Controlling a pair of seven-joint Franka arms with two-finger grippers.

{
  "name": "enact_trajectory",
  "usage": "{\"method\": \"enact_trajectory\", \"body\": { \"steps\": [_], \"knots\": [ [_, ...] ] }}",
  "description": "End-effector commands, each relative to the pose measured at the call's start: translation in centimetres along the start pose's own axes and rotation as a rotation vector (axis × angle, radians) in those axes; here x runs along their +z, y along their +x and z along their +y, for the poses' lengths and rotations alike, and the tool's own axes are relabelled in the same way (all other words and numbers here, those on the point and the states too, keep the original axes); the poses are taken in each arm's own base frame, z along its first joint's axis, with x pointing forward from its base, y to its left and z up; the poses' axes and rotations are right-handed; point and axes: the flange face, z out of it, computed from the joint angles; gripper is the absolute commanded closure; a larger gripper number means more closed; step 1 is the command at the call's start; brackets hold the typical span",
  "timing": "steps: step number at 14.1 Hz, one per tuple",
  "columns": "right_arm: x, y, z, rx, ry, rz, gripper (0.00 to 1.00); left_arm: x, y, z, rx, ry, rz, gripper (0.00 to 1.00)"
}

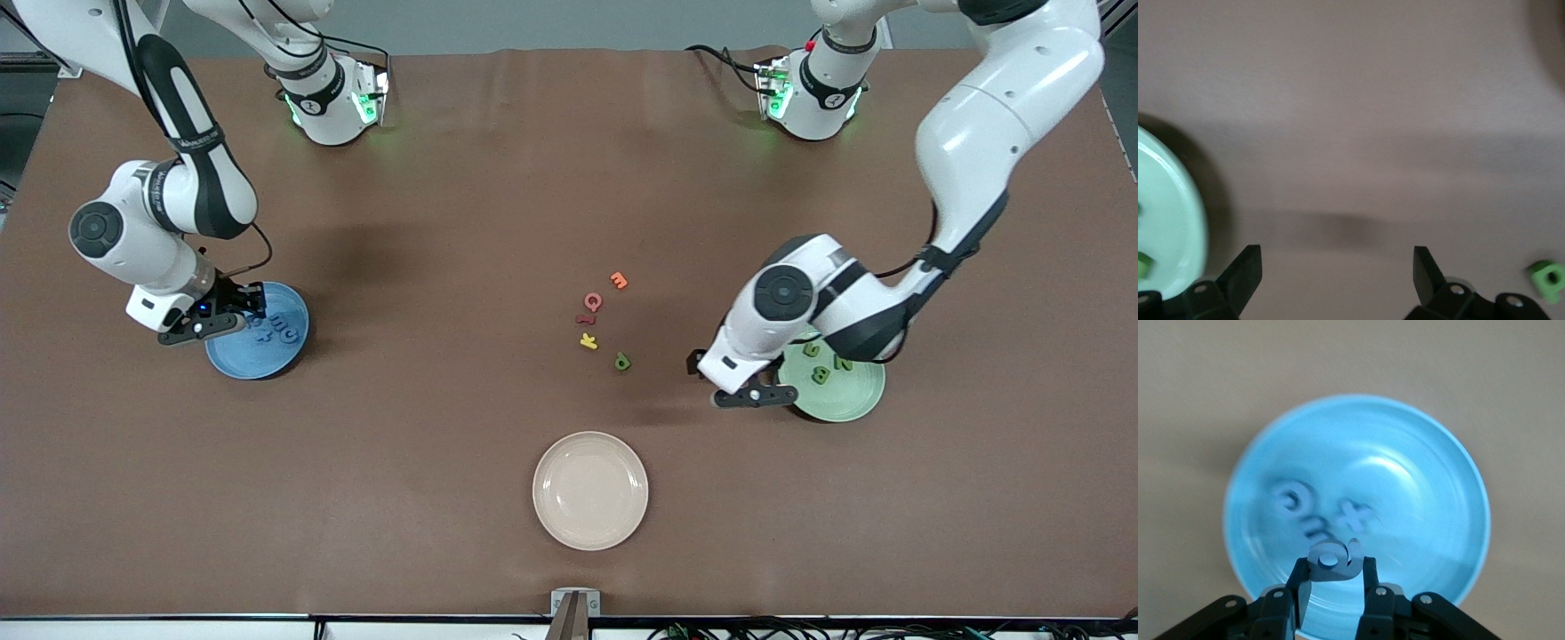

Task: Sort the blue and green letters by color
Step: 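Carry the blue a to the blue plate while the left gripper reaches the green p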

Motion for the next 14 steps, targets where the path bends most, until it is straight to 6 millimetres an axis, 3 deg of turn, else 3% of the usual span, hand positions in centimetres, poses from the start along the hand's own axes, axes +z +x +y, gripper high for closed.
{"method": "enact_trajectory", "body": {
  "steps": [1,4,6,11,14],
  "knots": [
    [-0.6,-1.4,0.7,-0.020,-0.004,0.020,0.02,0.5,-0.4,4.1,-0.122,0.002,0.006,0.00],
    [-0.6,-1.3,0.5,-0.012,0.007,-0.001,0.00,0.7,-1.2,8.5,-0.211,-0.006,0.012,0.00],
    [-2.6,-0.5,0.5,-0.004,0.025,-0.030,0.00,0.8,-1.7,10.4,-0.301,-0.050,-0.036,0.00],
    [-13.0,2.8,-0.6,0.137,0.051,-0.114,0.00,1.9,-2.3,13.0,-0.555,-0.122,-0.062,0.00],
    [-20.1,4.9,-3.0,0.193,0.035,-0.166,0.00,3.3,-3.0,13.8,-0.638,-0.089,-0.049,0.00]
  ]
}}
